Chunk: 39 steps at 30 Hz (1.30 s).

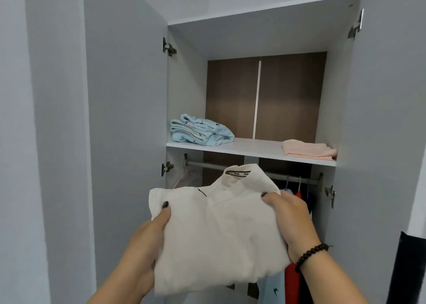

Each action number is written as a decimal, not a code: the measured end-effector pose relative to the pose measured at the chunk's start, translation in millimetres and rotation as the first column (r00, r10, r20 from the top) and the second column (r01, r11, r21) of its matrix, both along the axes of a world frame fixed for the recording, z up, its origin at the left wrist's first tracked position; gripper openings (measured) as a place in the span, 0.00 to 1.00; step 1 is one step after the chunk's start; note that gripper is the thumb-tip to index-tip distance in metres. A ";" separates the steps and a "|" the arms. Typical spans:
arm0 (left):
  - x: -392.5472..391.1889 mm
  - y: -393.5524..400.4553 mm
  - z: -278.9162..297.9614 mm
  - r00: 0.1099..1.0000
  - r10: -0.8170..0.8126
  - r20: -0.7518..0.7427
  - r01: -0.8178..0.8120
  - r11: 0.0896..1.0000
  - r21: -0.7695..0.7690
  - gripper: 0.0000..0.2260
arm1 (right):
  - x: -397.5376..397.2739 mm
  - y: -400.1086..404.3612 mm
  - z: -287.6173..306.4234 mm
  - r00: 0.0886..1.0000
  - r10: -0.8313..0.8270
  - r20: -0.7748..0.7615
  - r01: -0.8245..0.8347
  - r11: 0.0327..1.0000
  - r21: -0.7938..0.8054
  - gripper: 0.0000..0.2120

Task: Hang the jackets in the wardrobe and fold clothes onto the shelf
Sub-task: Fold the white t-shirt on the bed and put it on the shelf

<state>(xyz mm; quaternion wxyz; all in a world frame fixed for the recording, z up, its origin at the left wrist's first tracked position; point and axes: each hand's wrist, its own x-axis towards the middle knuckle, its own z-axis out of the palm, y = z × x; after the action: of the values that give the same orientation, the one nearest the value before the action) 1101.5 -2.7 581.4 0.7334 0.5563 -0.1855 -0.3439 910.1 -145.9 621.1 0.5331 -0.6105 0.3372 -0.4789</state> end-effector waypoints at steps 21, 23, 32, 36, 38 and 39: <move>134.7 -324.4 111.3 0.373 0.077 0.925 0.006 0.996 -0.085 0.23 | 71.5 -230.4 5.3 0.980 -0.136 0.148 0.139 0.990 -0.013 0.11; 152.6 -364.2 127.5 0.373 -0.018 0.928 0.078 0.997 -0.012 0.23 | 82.1 -253.5 17.1 0.964 -0.217 0.156 0.224 0.974 -0.028 0.10; 168.3 -519.2 179.7 0.298 -0.298 0.907 0.331 0.923 0.195 0.15 | 91.1 -332.1 53.5 0.871 -0.483 0.093 0.491 0.865 -0.102 0.09; 132.1 -586.5 189.0 0.164 -0.225 0.960 0.330 0.930 0.161 0.17 | 68.1 -358.8 66.9 0.801 -0.594 0.073 0.597 0.787 -0.155 0.05; 108.6 -615.7 199.0 0.055 -0.113 0.992 0.284 0.954 0.092 0.17 | 55.0 -369.9 73.1 0.778 -0.622 0.086 0.627 0.763 -0.156 0.06; 97.5 -628.9 204.7 0.019 -0.080 0.997 0.272 0.960 0.071 0.17 | 49.0 -375.1 75.9 0.771 -0.630 0.095 0.636 0.756 -0.153 0.07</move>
<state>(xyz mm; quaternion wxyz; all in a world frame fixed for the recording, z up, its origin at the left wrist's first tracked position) 1199.1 -631.6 786.1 0.3895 0.5581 -0.7301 0.0613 959.1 -521.0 697.0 0.2902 -0.4961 0.4700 -0.6699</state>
